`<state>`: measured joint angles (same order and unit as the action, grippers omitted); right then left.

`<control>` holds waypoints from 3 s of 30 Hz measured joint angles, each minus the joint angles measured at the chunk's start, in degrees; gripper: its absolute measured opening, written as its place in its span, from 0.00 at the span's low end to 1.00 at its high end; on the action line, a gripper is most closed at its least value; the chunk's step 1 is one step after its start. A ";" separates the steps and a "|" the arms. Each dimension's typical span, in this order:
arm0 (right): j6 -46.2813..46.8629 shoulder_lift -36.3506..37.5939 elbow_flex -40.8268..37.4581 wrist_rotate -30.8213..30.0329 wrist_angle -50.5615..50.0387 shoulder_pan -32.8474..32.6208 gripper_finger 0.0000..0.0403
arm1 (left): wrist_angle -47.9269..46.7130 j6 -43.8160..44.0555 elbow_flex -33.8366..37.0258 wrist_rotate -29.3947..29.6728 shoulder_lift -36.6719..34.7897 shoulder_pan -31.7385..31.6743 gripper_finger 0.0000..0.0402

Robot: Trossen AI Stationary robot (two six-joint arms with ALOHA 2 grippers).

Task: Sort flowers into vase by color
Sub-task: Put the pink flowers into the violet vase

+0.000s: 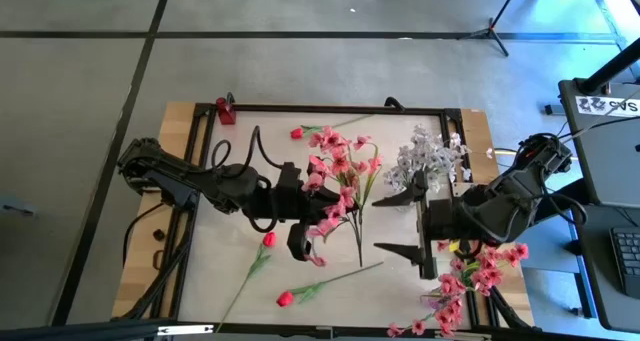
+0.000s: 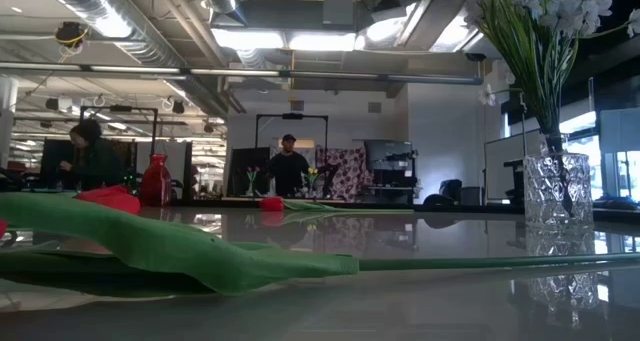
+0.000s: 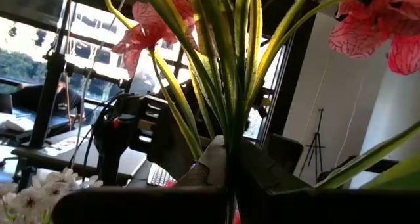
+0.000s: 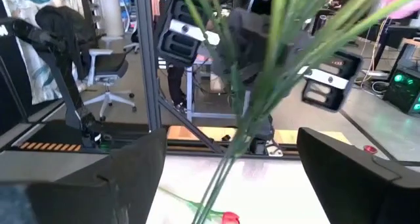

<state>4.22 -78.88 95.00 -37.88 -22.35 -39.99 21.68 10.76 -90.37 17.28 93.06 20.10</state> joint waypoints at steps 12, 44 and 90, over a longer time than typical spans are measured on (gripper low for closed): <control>0.65 -0.38 -0.01 0.05 2.56 0.00 0.83 | -0.12 0.79 0.00 -0.24 0.98 -0.04 0.01; 9.45 -4.52 -0.04 4.48 7.31 4.00 0.05 | -5.43 -6.78 0.00 -1.42 0.66 1.55 0.19; 2.08 3.65 -5.98 12.07 -5.99 -35.86 0.01 | -9.75 5.27 0.00 29.26 -0.98 13.33 0.24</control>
<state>6.30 -75.23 89.02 -25.81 -28.34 -75.85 11.93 16.02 -90.37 46.54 92.07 33.43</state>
